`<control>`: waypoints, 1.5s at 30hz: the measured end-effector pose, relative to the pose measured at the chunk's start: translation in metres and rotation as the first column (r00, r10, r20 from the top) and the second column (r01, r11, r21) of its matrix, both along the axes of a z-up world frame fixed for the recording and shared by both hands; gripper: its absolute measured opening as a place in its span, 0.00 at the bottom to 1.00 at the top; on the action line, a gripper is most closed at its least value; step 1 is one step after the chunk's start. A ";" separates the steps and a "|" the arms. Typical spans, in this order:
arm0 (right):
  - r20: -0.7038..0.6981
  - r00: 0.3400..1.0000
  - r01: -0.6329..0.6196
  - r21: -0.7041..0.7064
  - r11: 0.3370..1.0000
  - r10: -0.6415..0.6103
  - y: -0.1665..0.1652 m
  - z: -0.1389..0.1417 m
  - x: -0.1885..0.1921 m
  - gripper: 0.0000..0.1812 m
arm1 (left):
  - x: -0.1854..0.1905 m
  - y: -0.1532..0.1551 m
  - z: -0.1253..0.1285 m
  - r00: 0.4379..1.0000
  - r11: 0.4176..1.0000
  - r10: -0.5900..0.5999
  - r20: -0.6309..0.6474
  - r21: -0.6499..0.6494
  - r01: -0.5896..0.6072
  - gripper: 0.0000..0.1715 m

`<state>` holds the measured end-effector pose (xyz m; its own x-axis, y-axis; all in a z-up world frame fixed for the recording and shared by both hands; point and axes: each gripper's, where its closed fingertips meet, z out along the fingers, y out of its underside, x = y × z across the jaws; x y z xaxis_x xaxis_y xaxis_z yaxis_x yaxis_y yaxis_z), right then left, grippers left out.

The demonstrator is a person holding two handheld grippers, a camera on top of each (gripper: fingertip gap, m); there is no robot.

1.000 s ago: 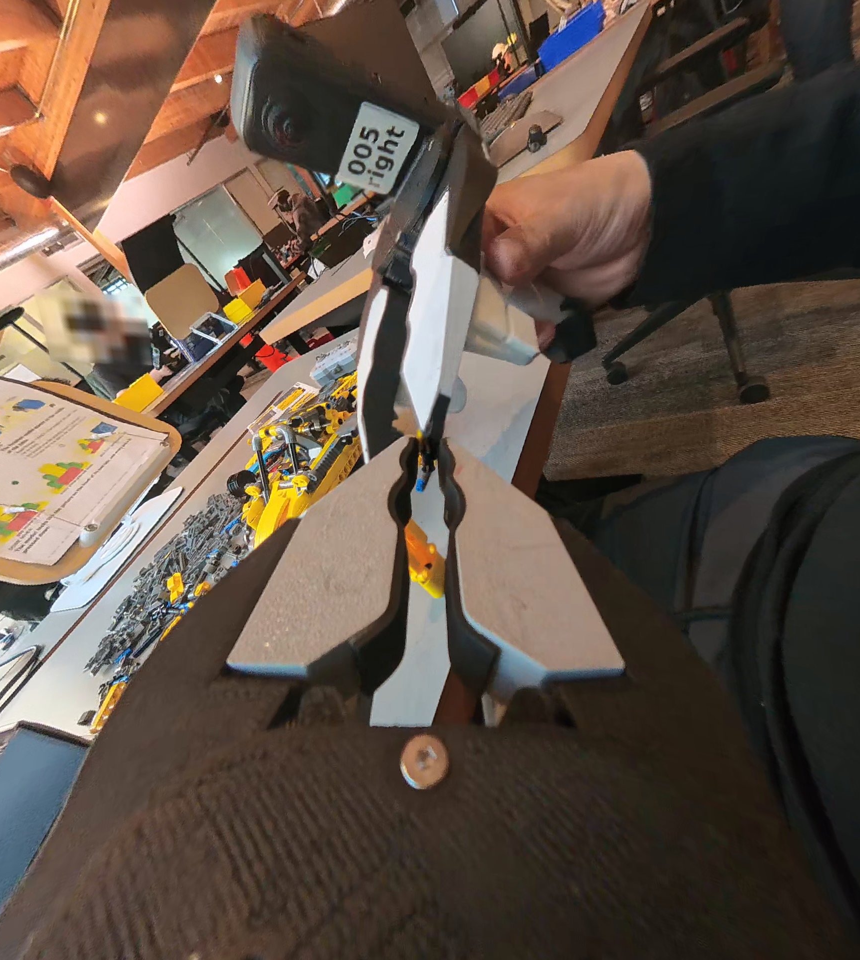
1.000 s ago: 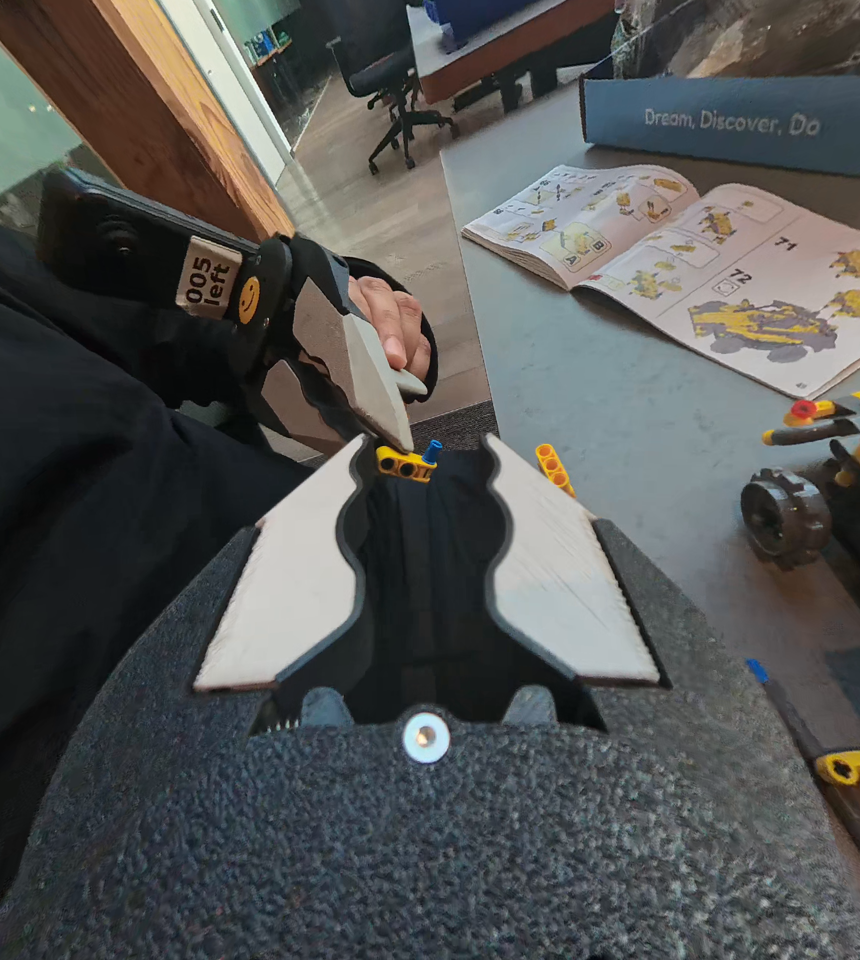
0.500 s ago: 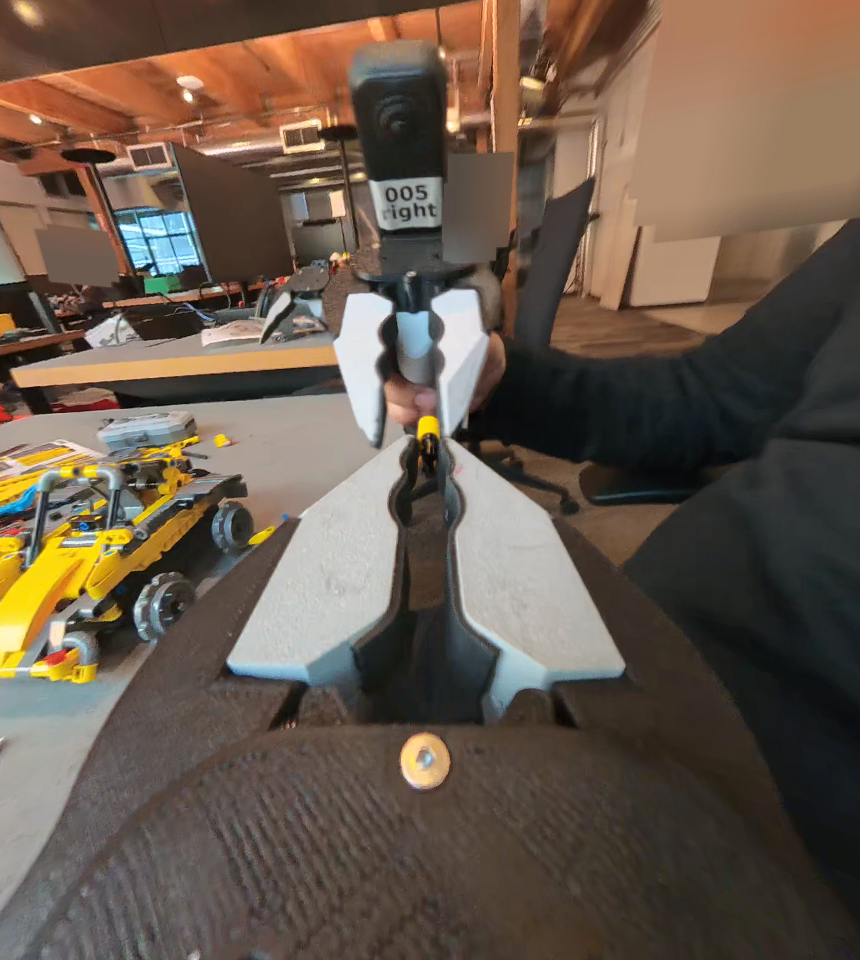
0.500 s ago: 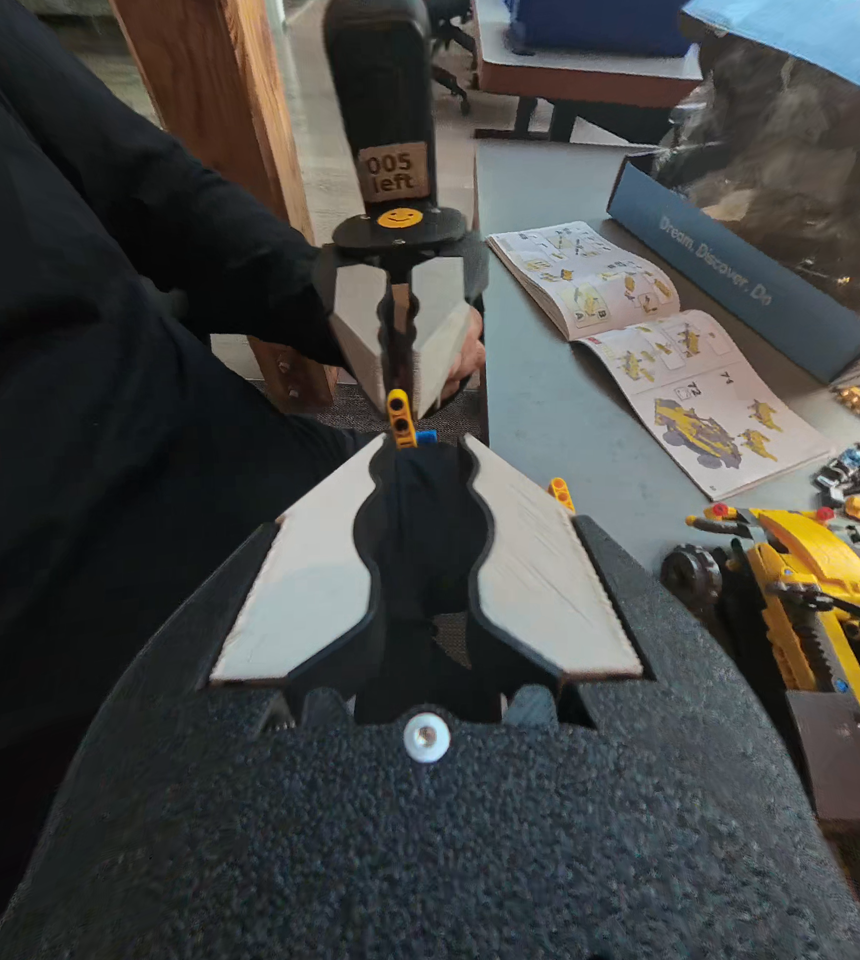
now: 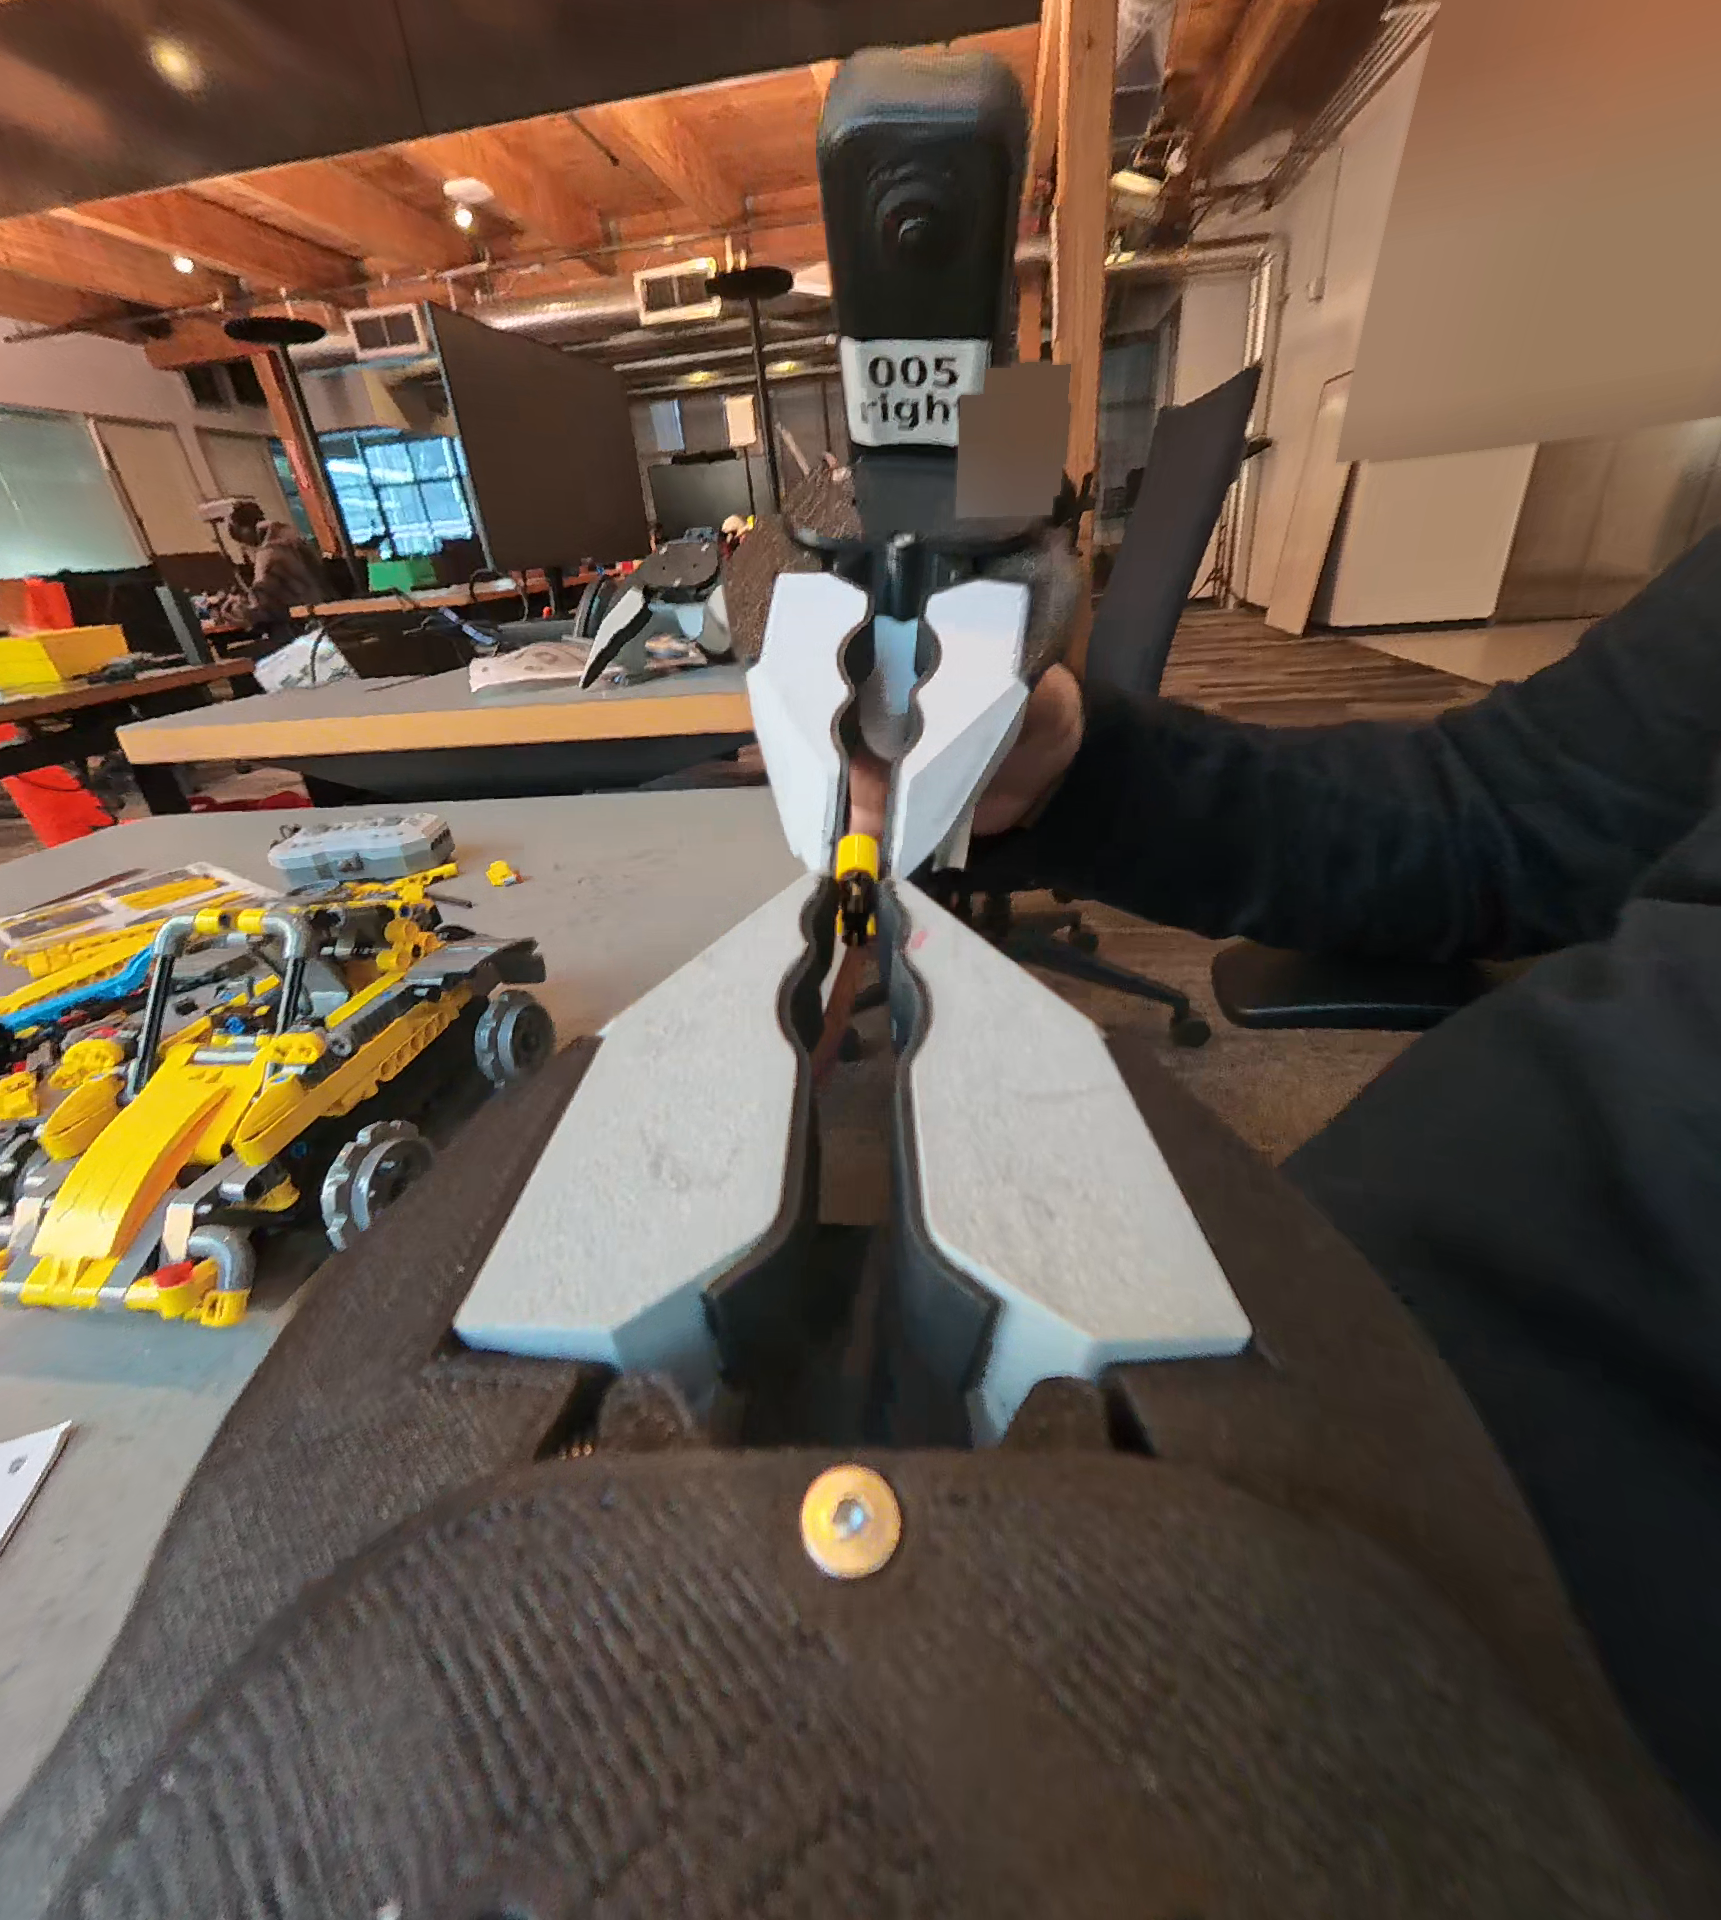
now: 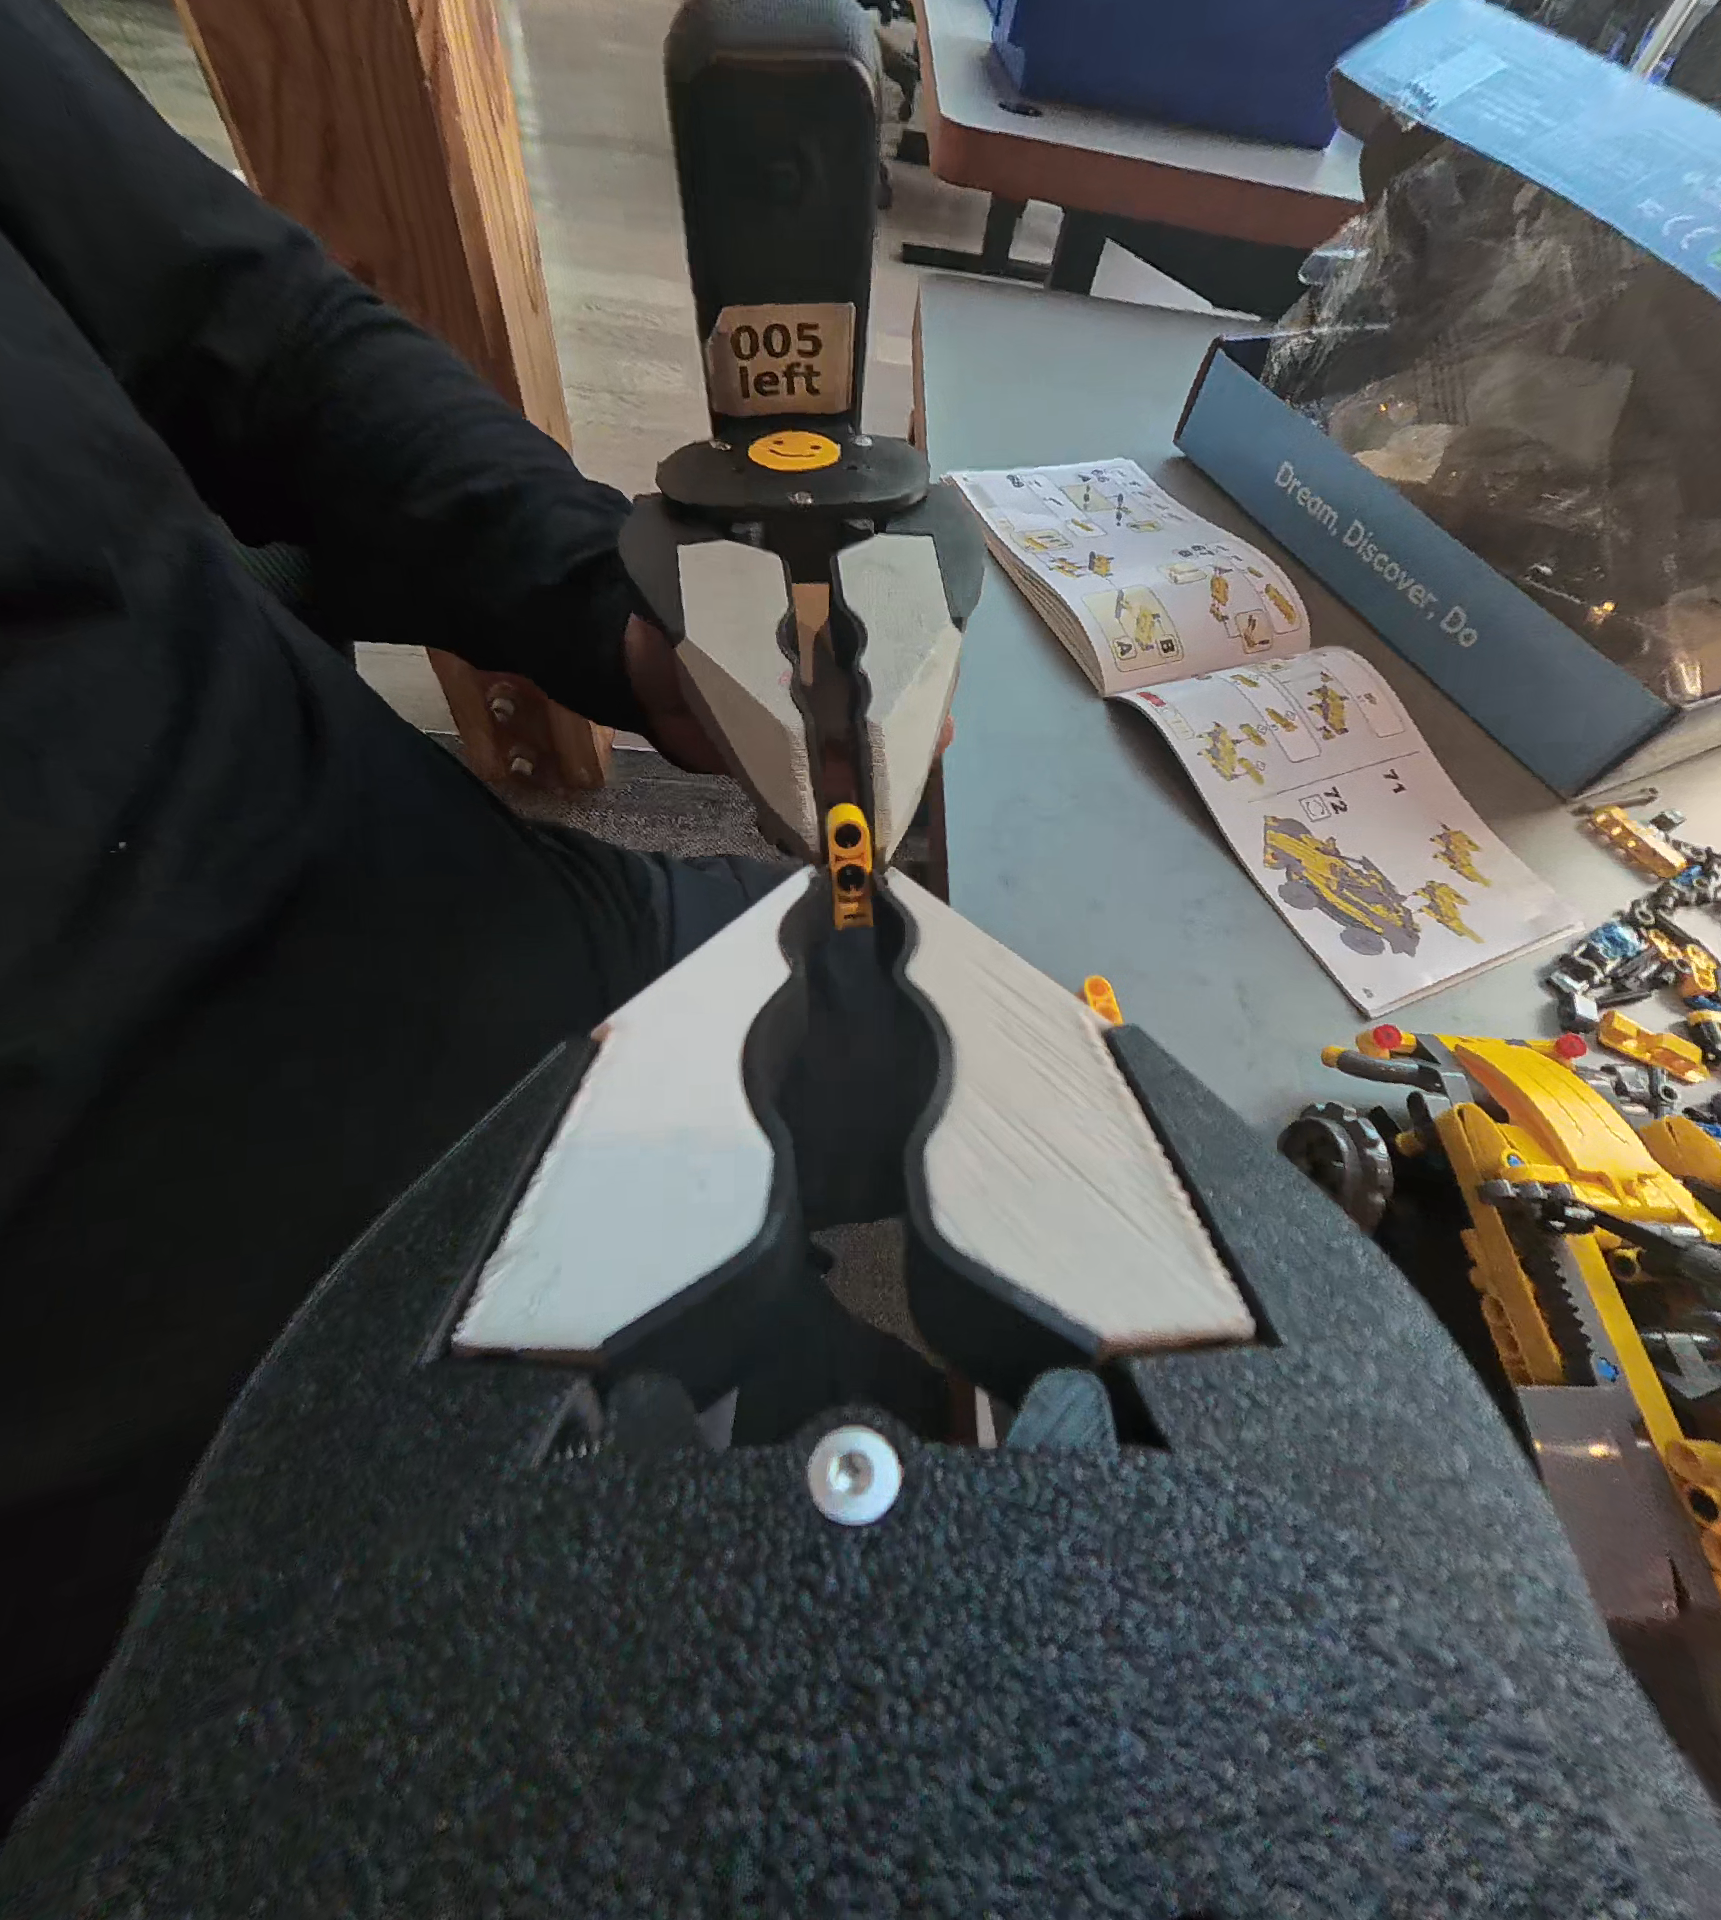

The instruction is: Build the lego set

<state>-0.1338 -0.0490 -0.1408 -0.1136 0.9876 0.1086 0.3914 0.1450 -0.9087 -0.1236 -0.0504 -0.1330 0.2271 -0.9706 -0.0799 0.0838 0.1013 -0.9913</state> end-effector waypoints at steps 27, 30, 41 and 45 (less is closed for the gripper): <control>0.091 0.995 0.052 -0.164 0.985 -0.037 0.008 -0.018 0.001 0.08 | -0.007 0.012 -0.018 0.992 0.999 0.049 -0.118 -0.011 -0.051 0.01; 0.090 0.995 0.062 -0.156 0.986 -0.049 0.009 -0.018 0.000 0.10 | -0.007 0.013 -0.019 0.992 0.998 0.058 -0.115 -0.004 -0.059 0.01; 0.028 0.999 0.038 -0.207 0.978 -0.033 0.008 -0.008 0.000 0.04 | -0.004 0.010 -0.017 0.995 0.999 0.044 -0.093 -0.004 -0.045 0.01; 0.035 0.999 0.043 -0.190 0.981 -0.037 0.008 -0.009 -0.001 0.04 | -0.005 0.010 -0.018 0.995 0.999 0.045 -0.094 -0.004 -0.046 0.01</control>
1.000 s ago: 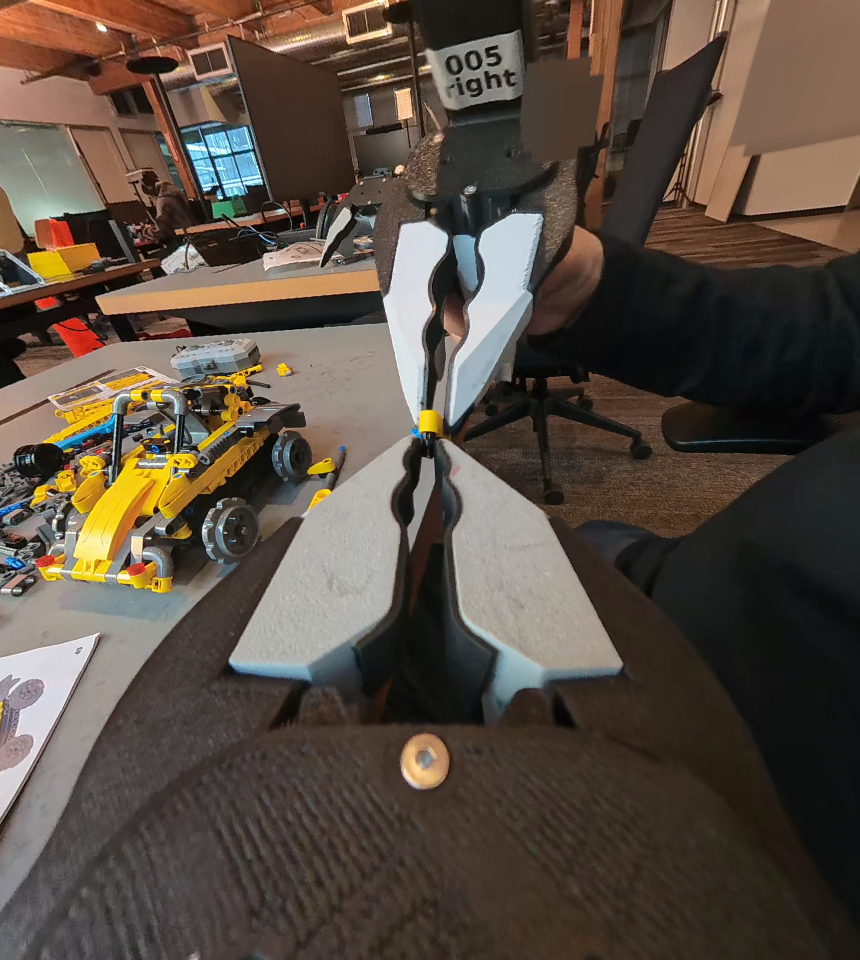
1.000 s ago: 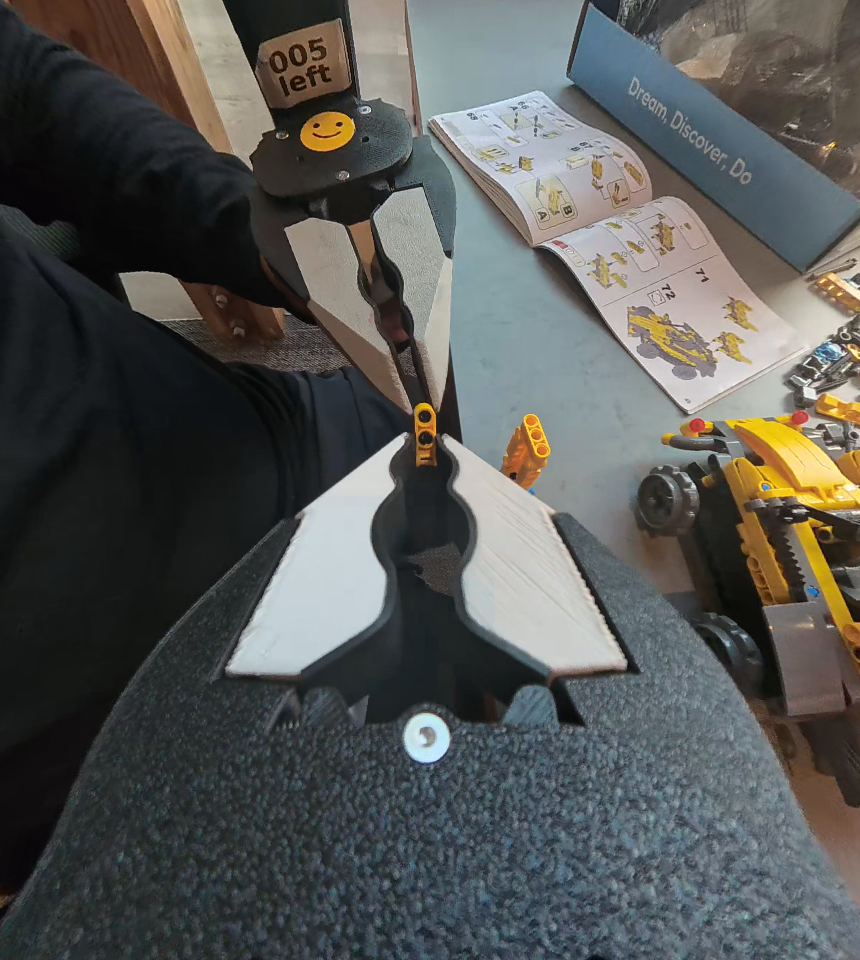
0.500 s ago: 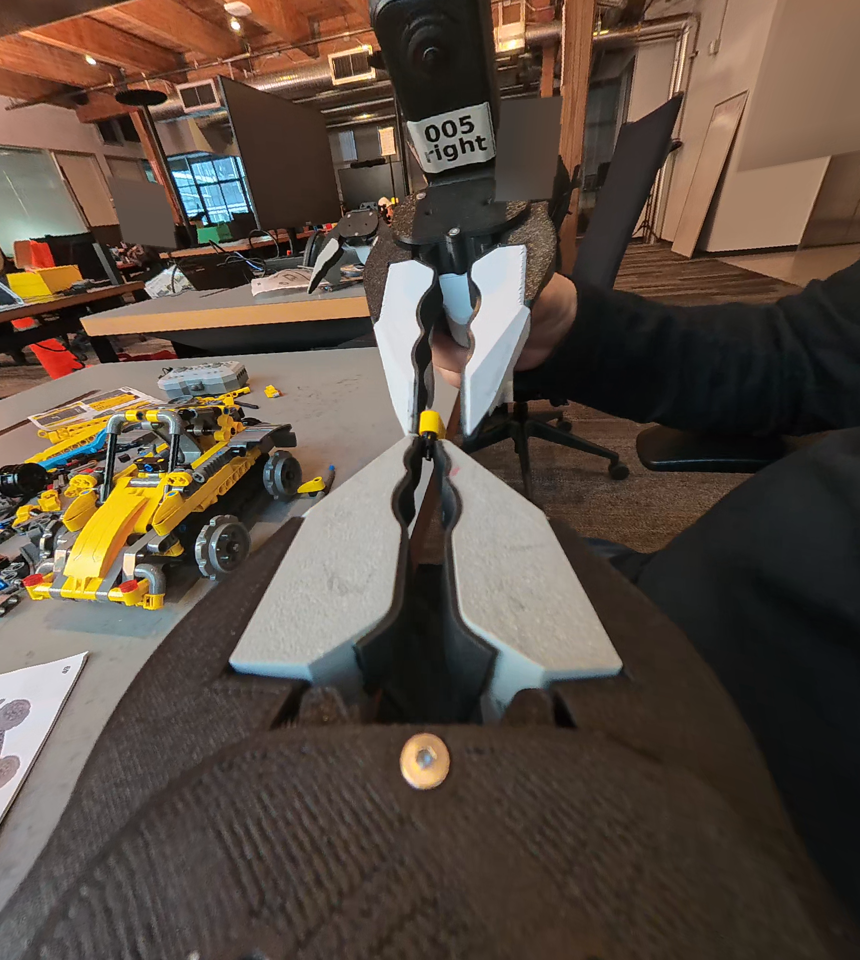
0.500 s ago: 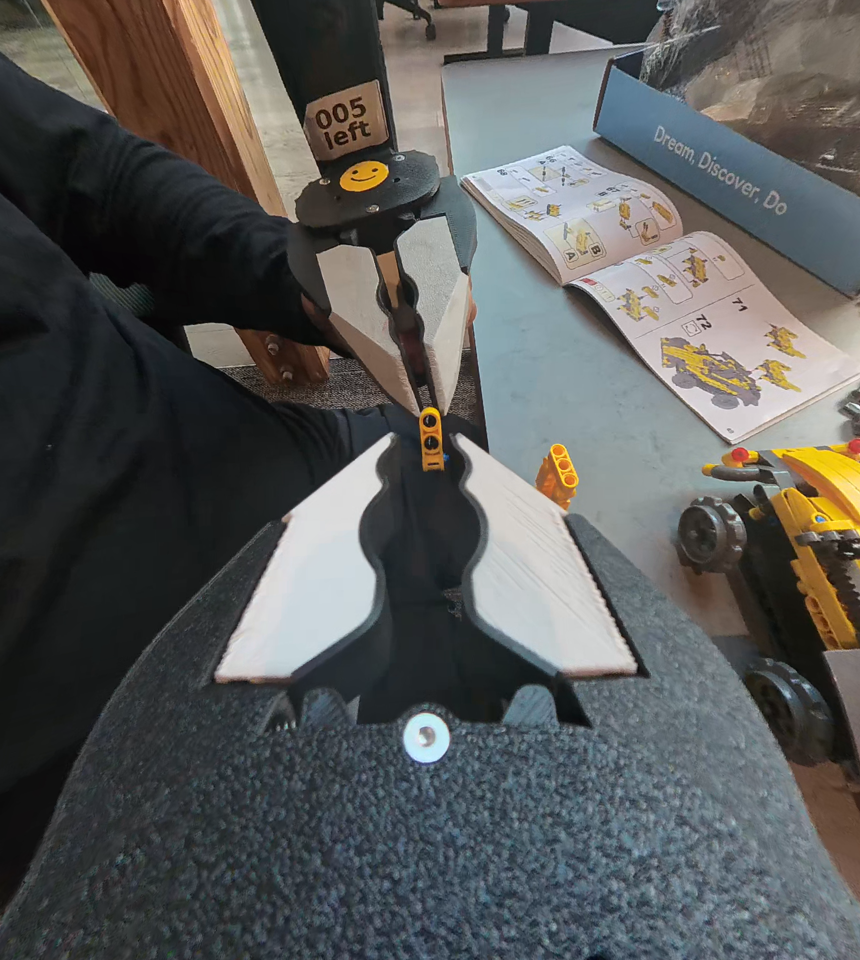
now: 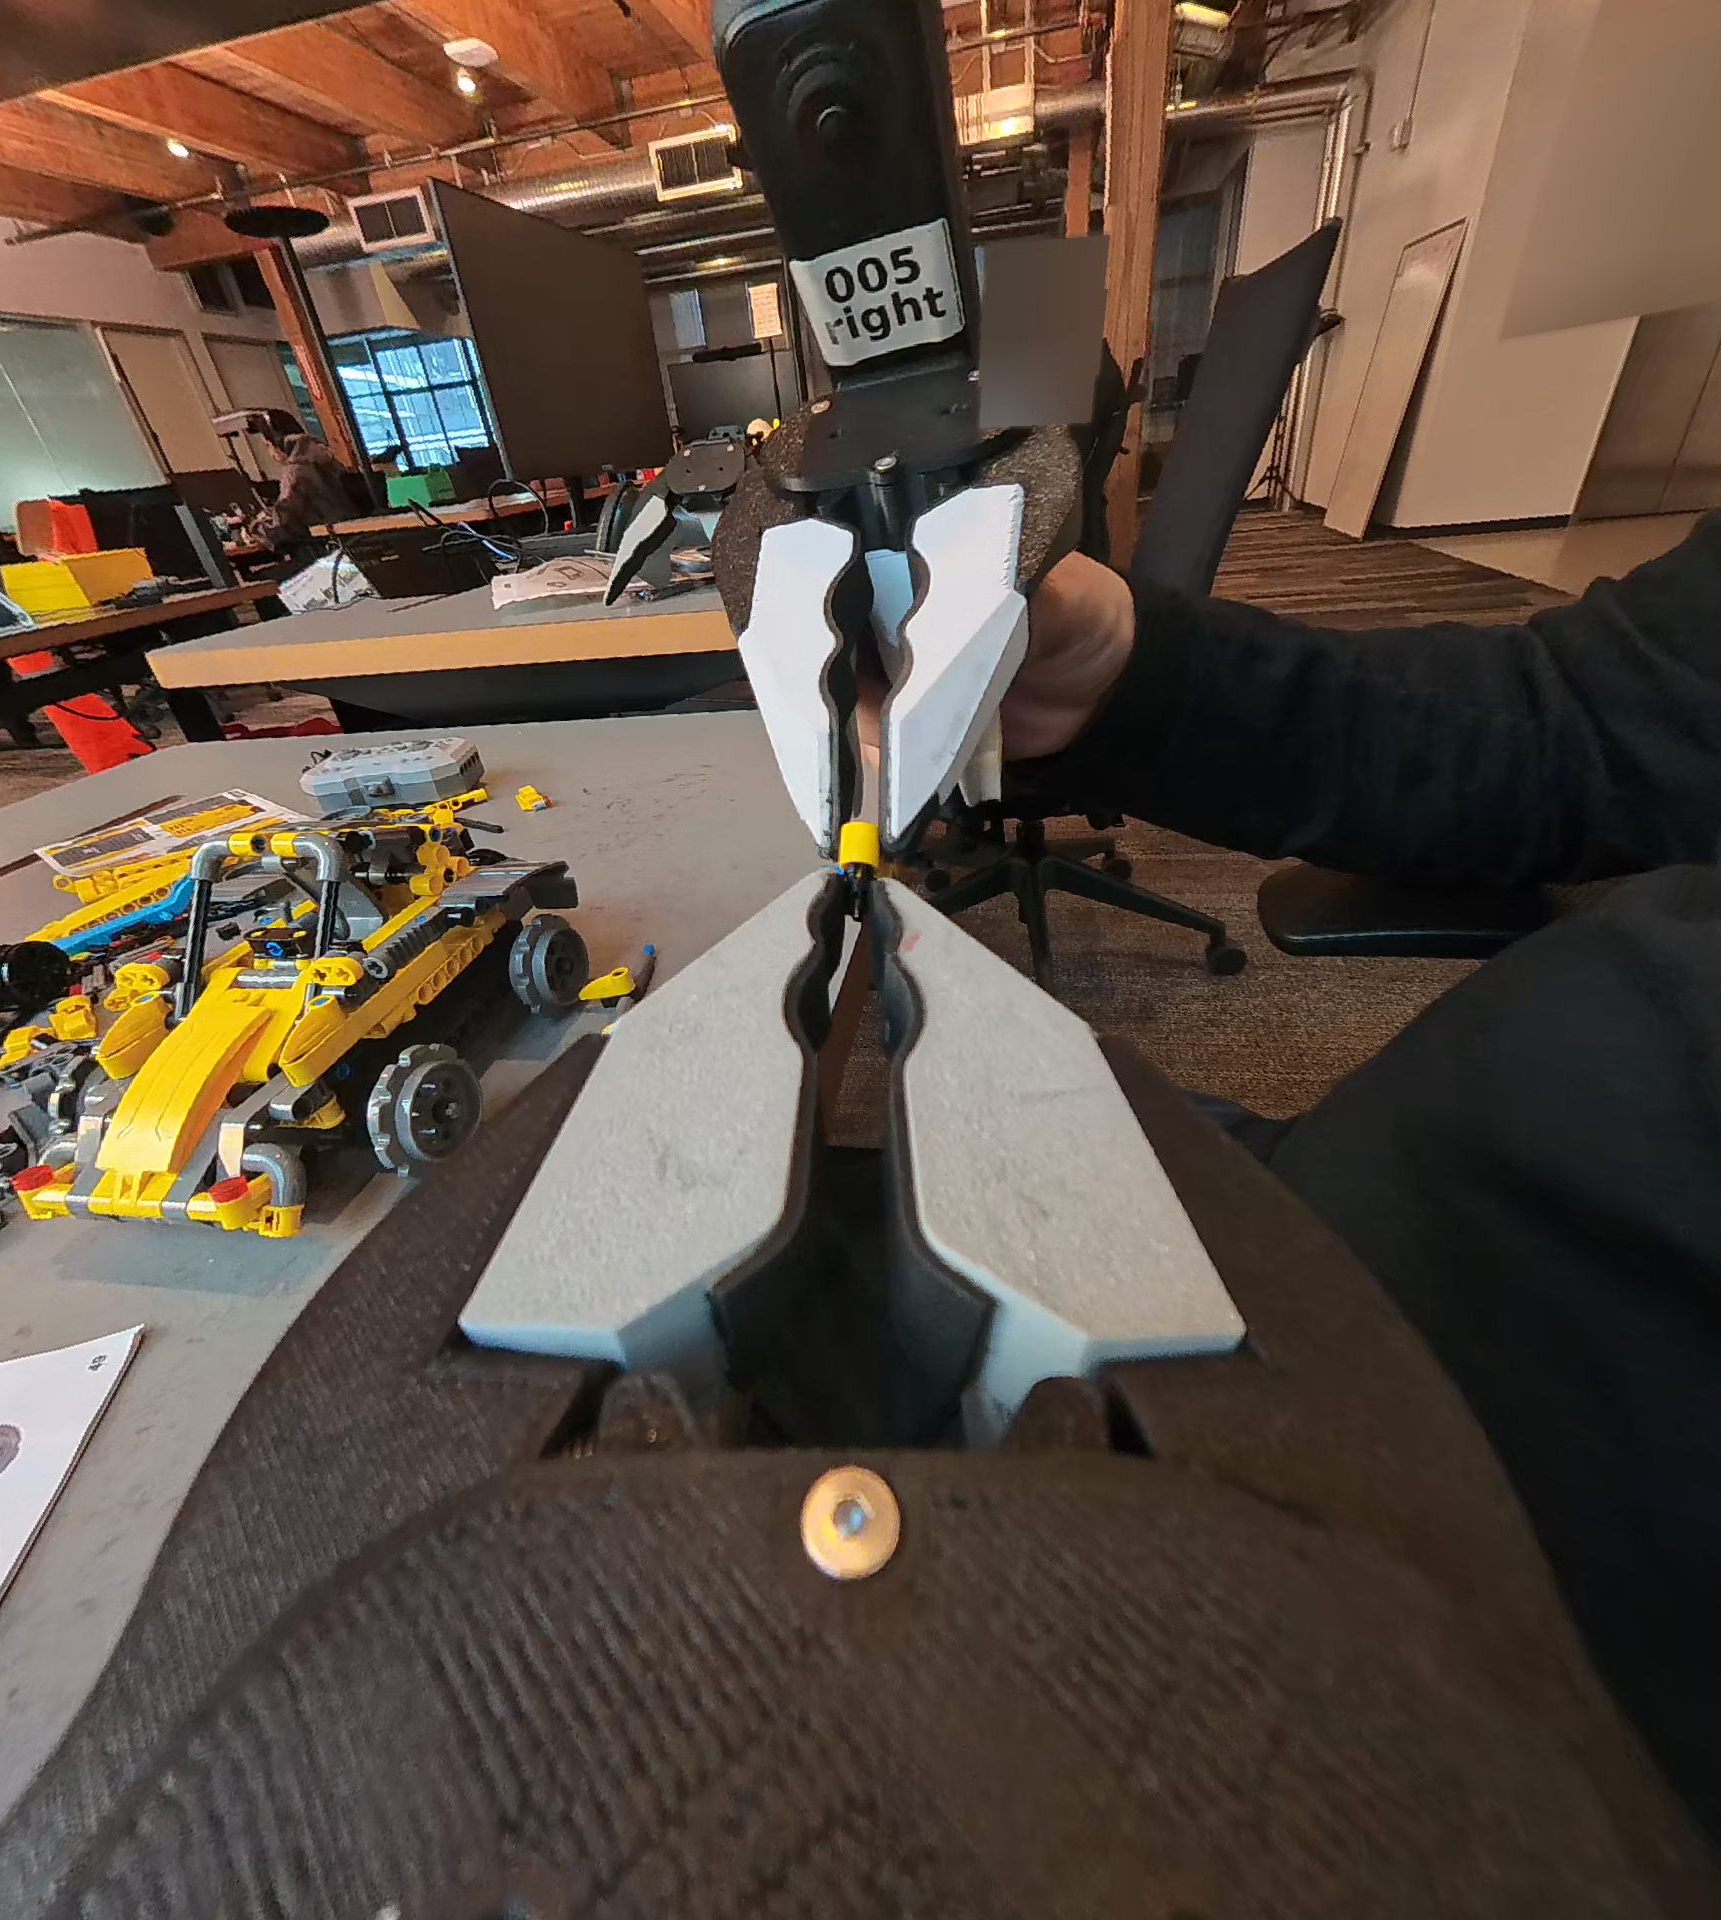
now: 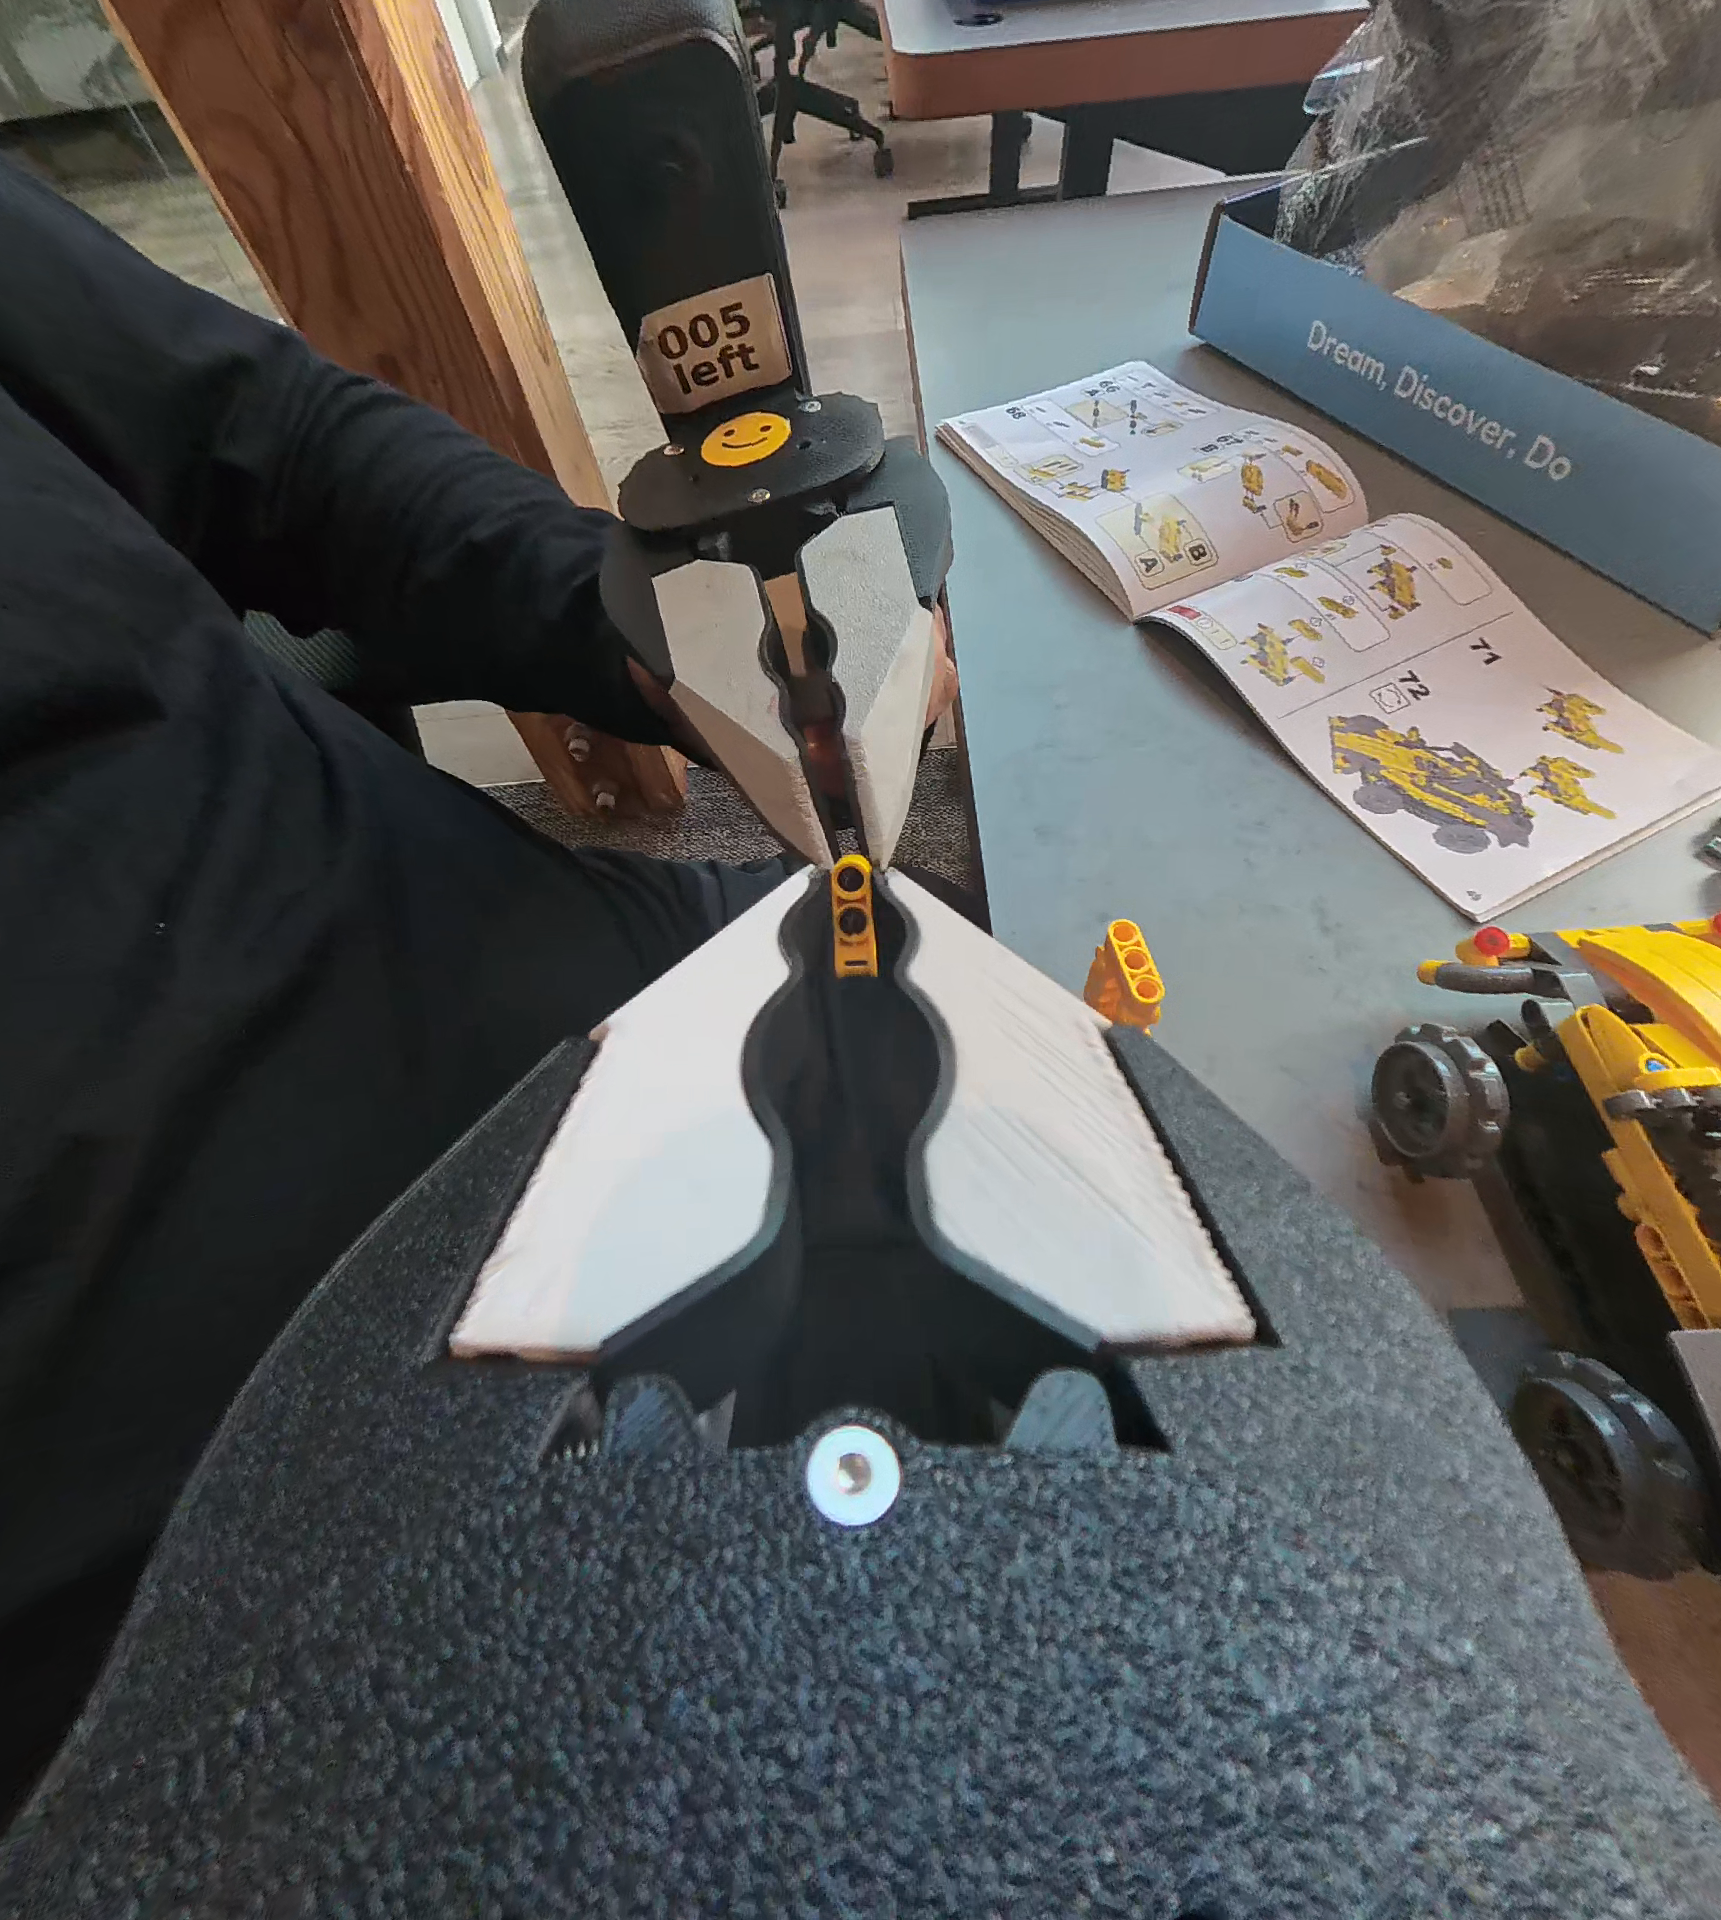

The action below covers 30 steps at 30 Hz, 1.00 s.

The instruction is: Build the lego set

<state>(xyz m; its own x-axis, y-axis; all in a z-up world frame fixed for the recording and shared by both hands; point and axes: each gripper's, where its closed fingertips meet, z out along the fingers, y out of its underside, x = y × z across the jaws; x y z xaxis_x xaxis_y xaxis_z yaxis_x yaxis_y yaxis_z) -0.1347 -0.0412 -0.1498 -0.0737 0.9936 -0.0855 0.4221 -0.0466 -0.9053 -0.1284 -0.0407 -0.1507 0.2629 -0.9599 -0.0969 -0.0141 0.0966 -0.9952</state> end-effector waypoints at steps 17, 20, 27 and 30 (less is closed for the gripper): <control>0.071 0.994 0.069 0.121 0.990 -0.078 0.012 -0.012 0.001 0.04 | 0.002 0.011 -0.011 0.998 0.997 0.056 -0.029 -0.050 -0.057 0.04; -0.017 0.988 0.151 0.198 0.968 -0.150 0.025 0.005 0.005 0.04 | -0.002 0.017 -0.019 0.995 0.994 0.072 -0.068 -0.077 -0.077 0.04; -0.202 0.961 0.224 0.182 0.957 -0.187 0.035 0.046 0.027 0.04 | 0.007 0.015 -0.038 0.991 0.986 0.037 -0.129 -0.157 -0.057 0.13; -0.221 0.954 0.247 0.182 0.952 -0.205 0.039 0.050 0.032 0.04 | 0.010 0.014 -0.044 0.986 0.979 0.025 -0.164 -0.194 -0.057 0.16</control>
